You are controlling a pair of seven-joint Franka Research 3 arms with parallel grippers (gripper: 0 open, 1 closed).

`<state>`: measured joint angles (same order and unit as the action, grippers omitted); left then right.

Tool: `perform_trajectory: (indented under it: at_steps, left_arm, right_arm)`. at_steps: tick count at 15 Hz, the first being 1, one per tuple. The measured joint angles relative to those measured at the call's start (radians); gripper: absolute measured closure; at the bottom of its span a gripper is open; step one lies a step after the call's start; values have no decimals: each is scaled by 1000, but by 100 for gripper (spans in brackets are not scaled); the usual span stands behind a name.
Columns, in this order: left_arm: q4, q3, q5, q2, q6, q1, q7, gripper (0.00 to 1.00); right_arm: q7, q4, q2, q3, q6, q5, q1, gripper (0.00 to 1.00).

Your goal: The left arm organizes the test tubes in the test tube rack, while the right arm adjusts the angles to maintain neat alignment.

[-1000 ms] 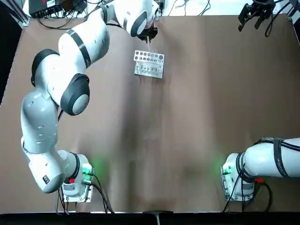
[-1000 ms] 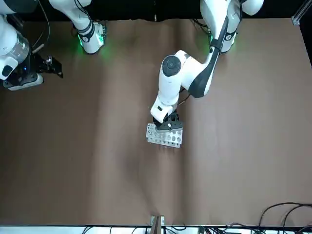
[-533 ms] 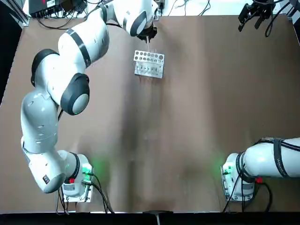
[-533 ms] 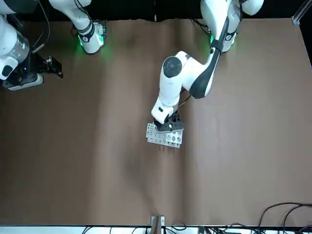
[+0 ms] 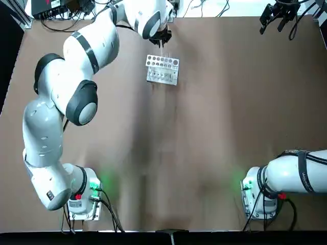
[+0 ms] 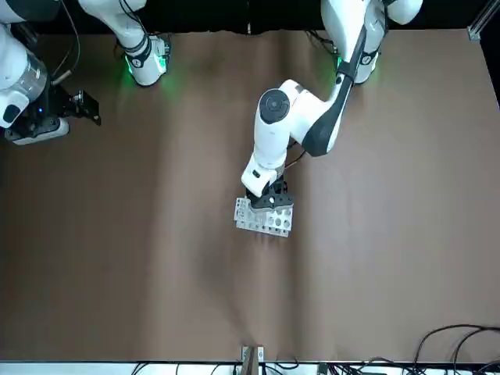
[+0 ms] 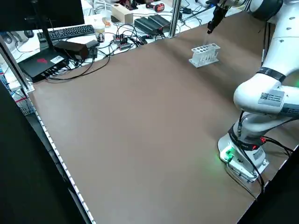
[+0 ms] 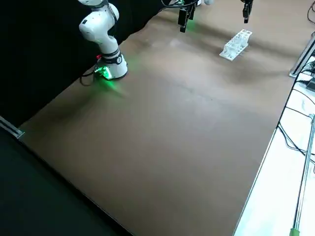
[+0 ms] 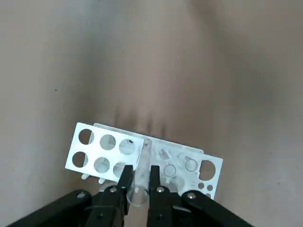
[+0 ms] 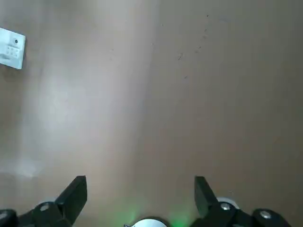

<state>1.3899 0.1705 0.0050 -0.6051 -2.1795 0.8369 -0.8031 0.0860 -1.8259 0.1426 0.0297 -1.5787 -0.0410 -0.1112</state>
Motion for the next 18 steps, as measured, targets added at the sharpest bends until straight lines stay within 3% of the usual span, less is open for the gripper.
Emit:
perform_trajectory:
  at_steps: [18]
  left_arm:
    - [0, -5, -17, -1, 31, 3, -4, 82]
  right_arm:
    - [0, 0, 0, 0, 0, 0, 0, 0]
